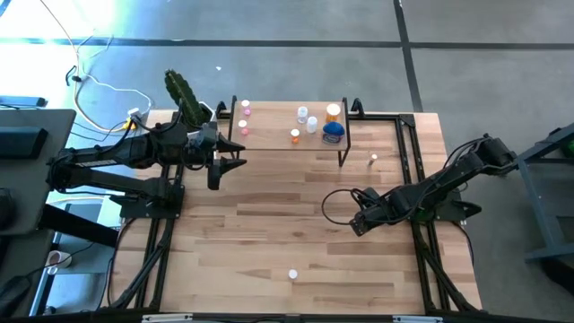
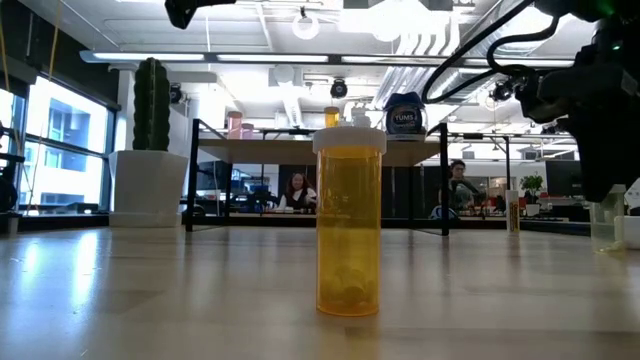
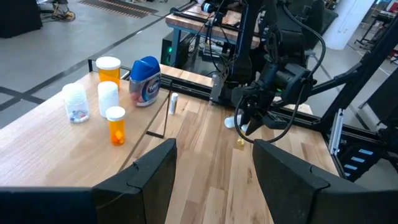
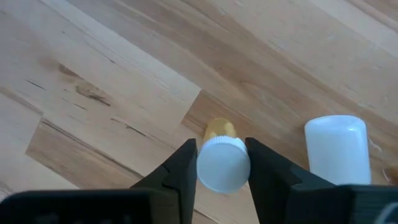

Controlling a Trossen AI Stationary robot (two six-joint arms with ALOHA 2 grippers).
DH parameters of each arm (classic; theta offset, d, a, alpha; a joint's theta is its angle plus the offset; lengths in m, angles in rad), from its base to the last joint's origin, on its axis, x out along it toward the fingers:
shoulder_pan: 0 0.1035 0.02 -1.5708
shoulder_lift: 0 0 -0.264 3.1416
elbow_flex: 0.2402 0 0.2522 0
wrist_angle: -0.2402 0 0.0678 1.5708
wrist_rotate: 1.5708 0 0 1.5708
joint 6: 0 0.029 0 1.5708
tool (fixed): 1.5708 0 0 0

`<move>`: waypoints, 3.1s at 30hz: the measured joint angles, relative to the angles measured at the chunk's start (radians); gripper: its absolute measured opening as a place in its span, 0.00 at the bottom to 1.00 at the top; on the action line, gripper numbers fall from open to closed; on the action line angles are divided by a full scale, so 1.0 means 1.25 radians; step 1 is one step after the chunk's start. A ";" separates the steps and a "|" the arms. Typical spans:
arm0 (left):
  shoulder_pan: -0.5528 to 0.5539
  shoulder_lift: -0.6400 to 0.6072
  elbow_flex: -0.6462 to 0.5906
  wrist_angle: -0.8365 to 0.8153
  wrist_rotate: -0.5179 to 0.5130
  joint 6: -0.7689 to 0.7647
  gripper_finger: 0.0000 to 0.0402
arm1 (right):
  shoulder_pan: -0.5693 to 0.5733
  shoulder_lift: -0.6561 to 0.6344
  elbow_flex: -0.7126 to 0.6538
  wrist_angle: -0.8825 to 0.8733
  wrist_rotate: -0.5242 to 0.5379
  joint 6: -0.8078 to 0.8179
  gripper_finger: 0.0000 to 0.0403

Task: Pick and place medicine bottles onto shelf by color
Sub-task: Put the yellow pill bottle on the shelf

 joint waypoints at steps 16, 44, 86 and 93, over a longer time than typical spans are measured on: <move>0.000 0.000 0.000 0.000 -0.026 -0.002 0.50 | -0.012 0.000 0.107 -0.001 -0.030 -0.070 0.26; 0.002 0.105 0.000 -0.040 -0.038 0.063 0.50 | -0.279 0.084 0.492 0.006 -0.018 -0.538 0.26; 0.022 0.330 0.000 0.228 0.109 0.091 0.50 | -0.398 0.346 0.842 0.033 -0.164 -0.734 0.26; 0.022 0.330 0.000 0.229 0.109 0.102 0.42 | -0.398 0.346 0.842 0.041 -0.168 -0.724 0.26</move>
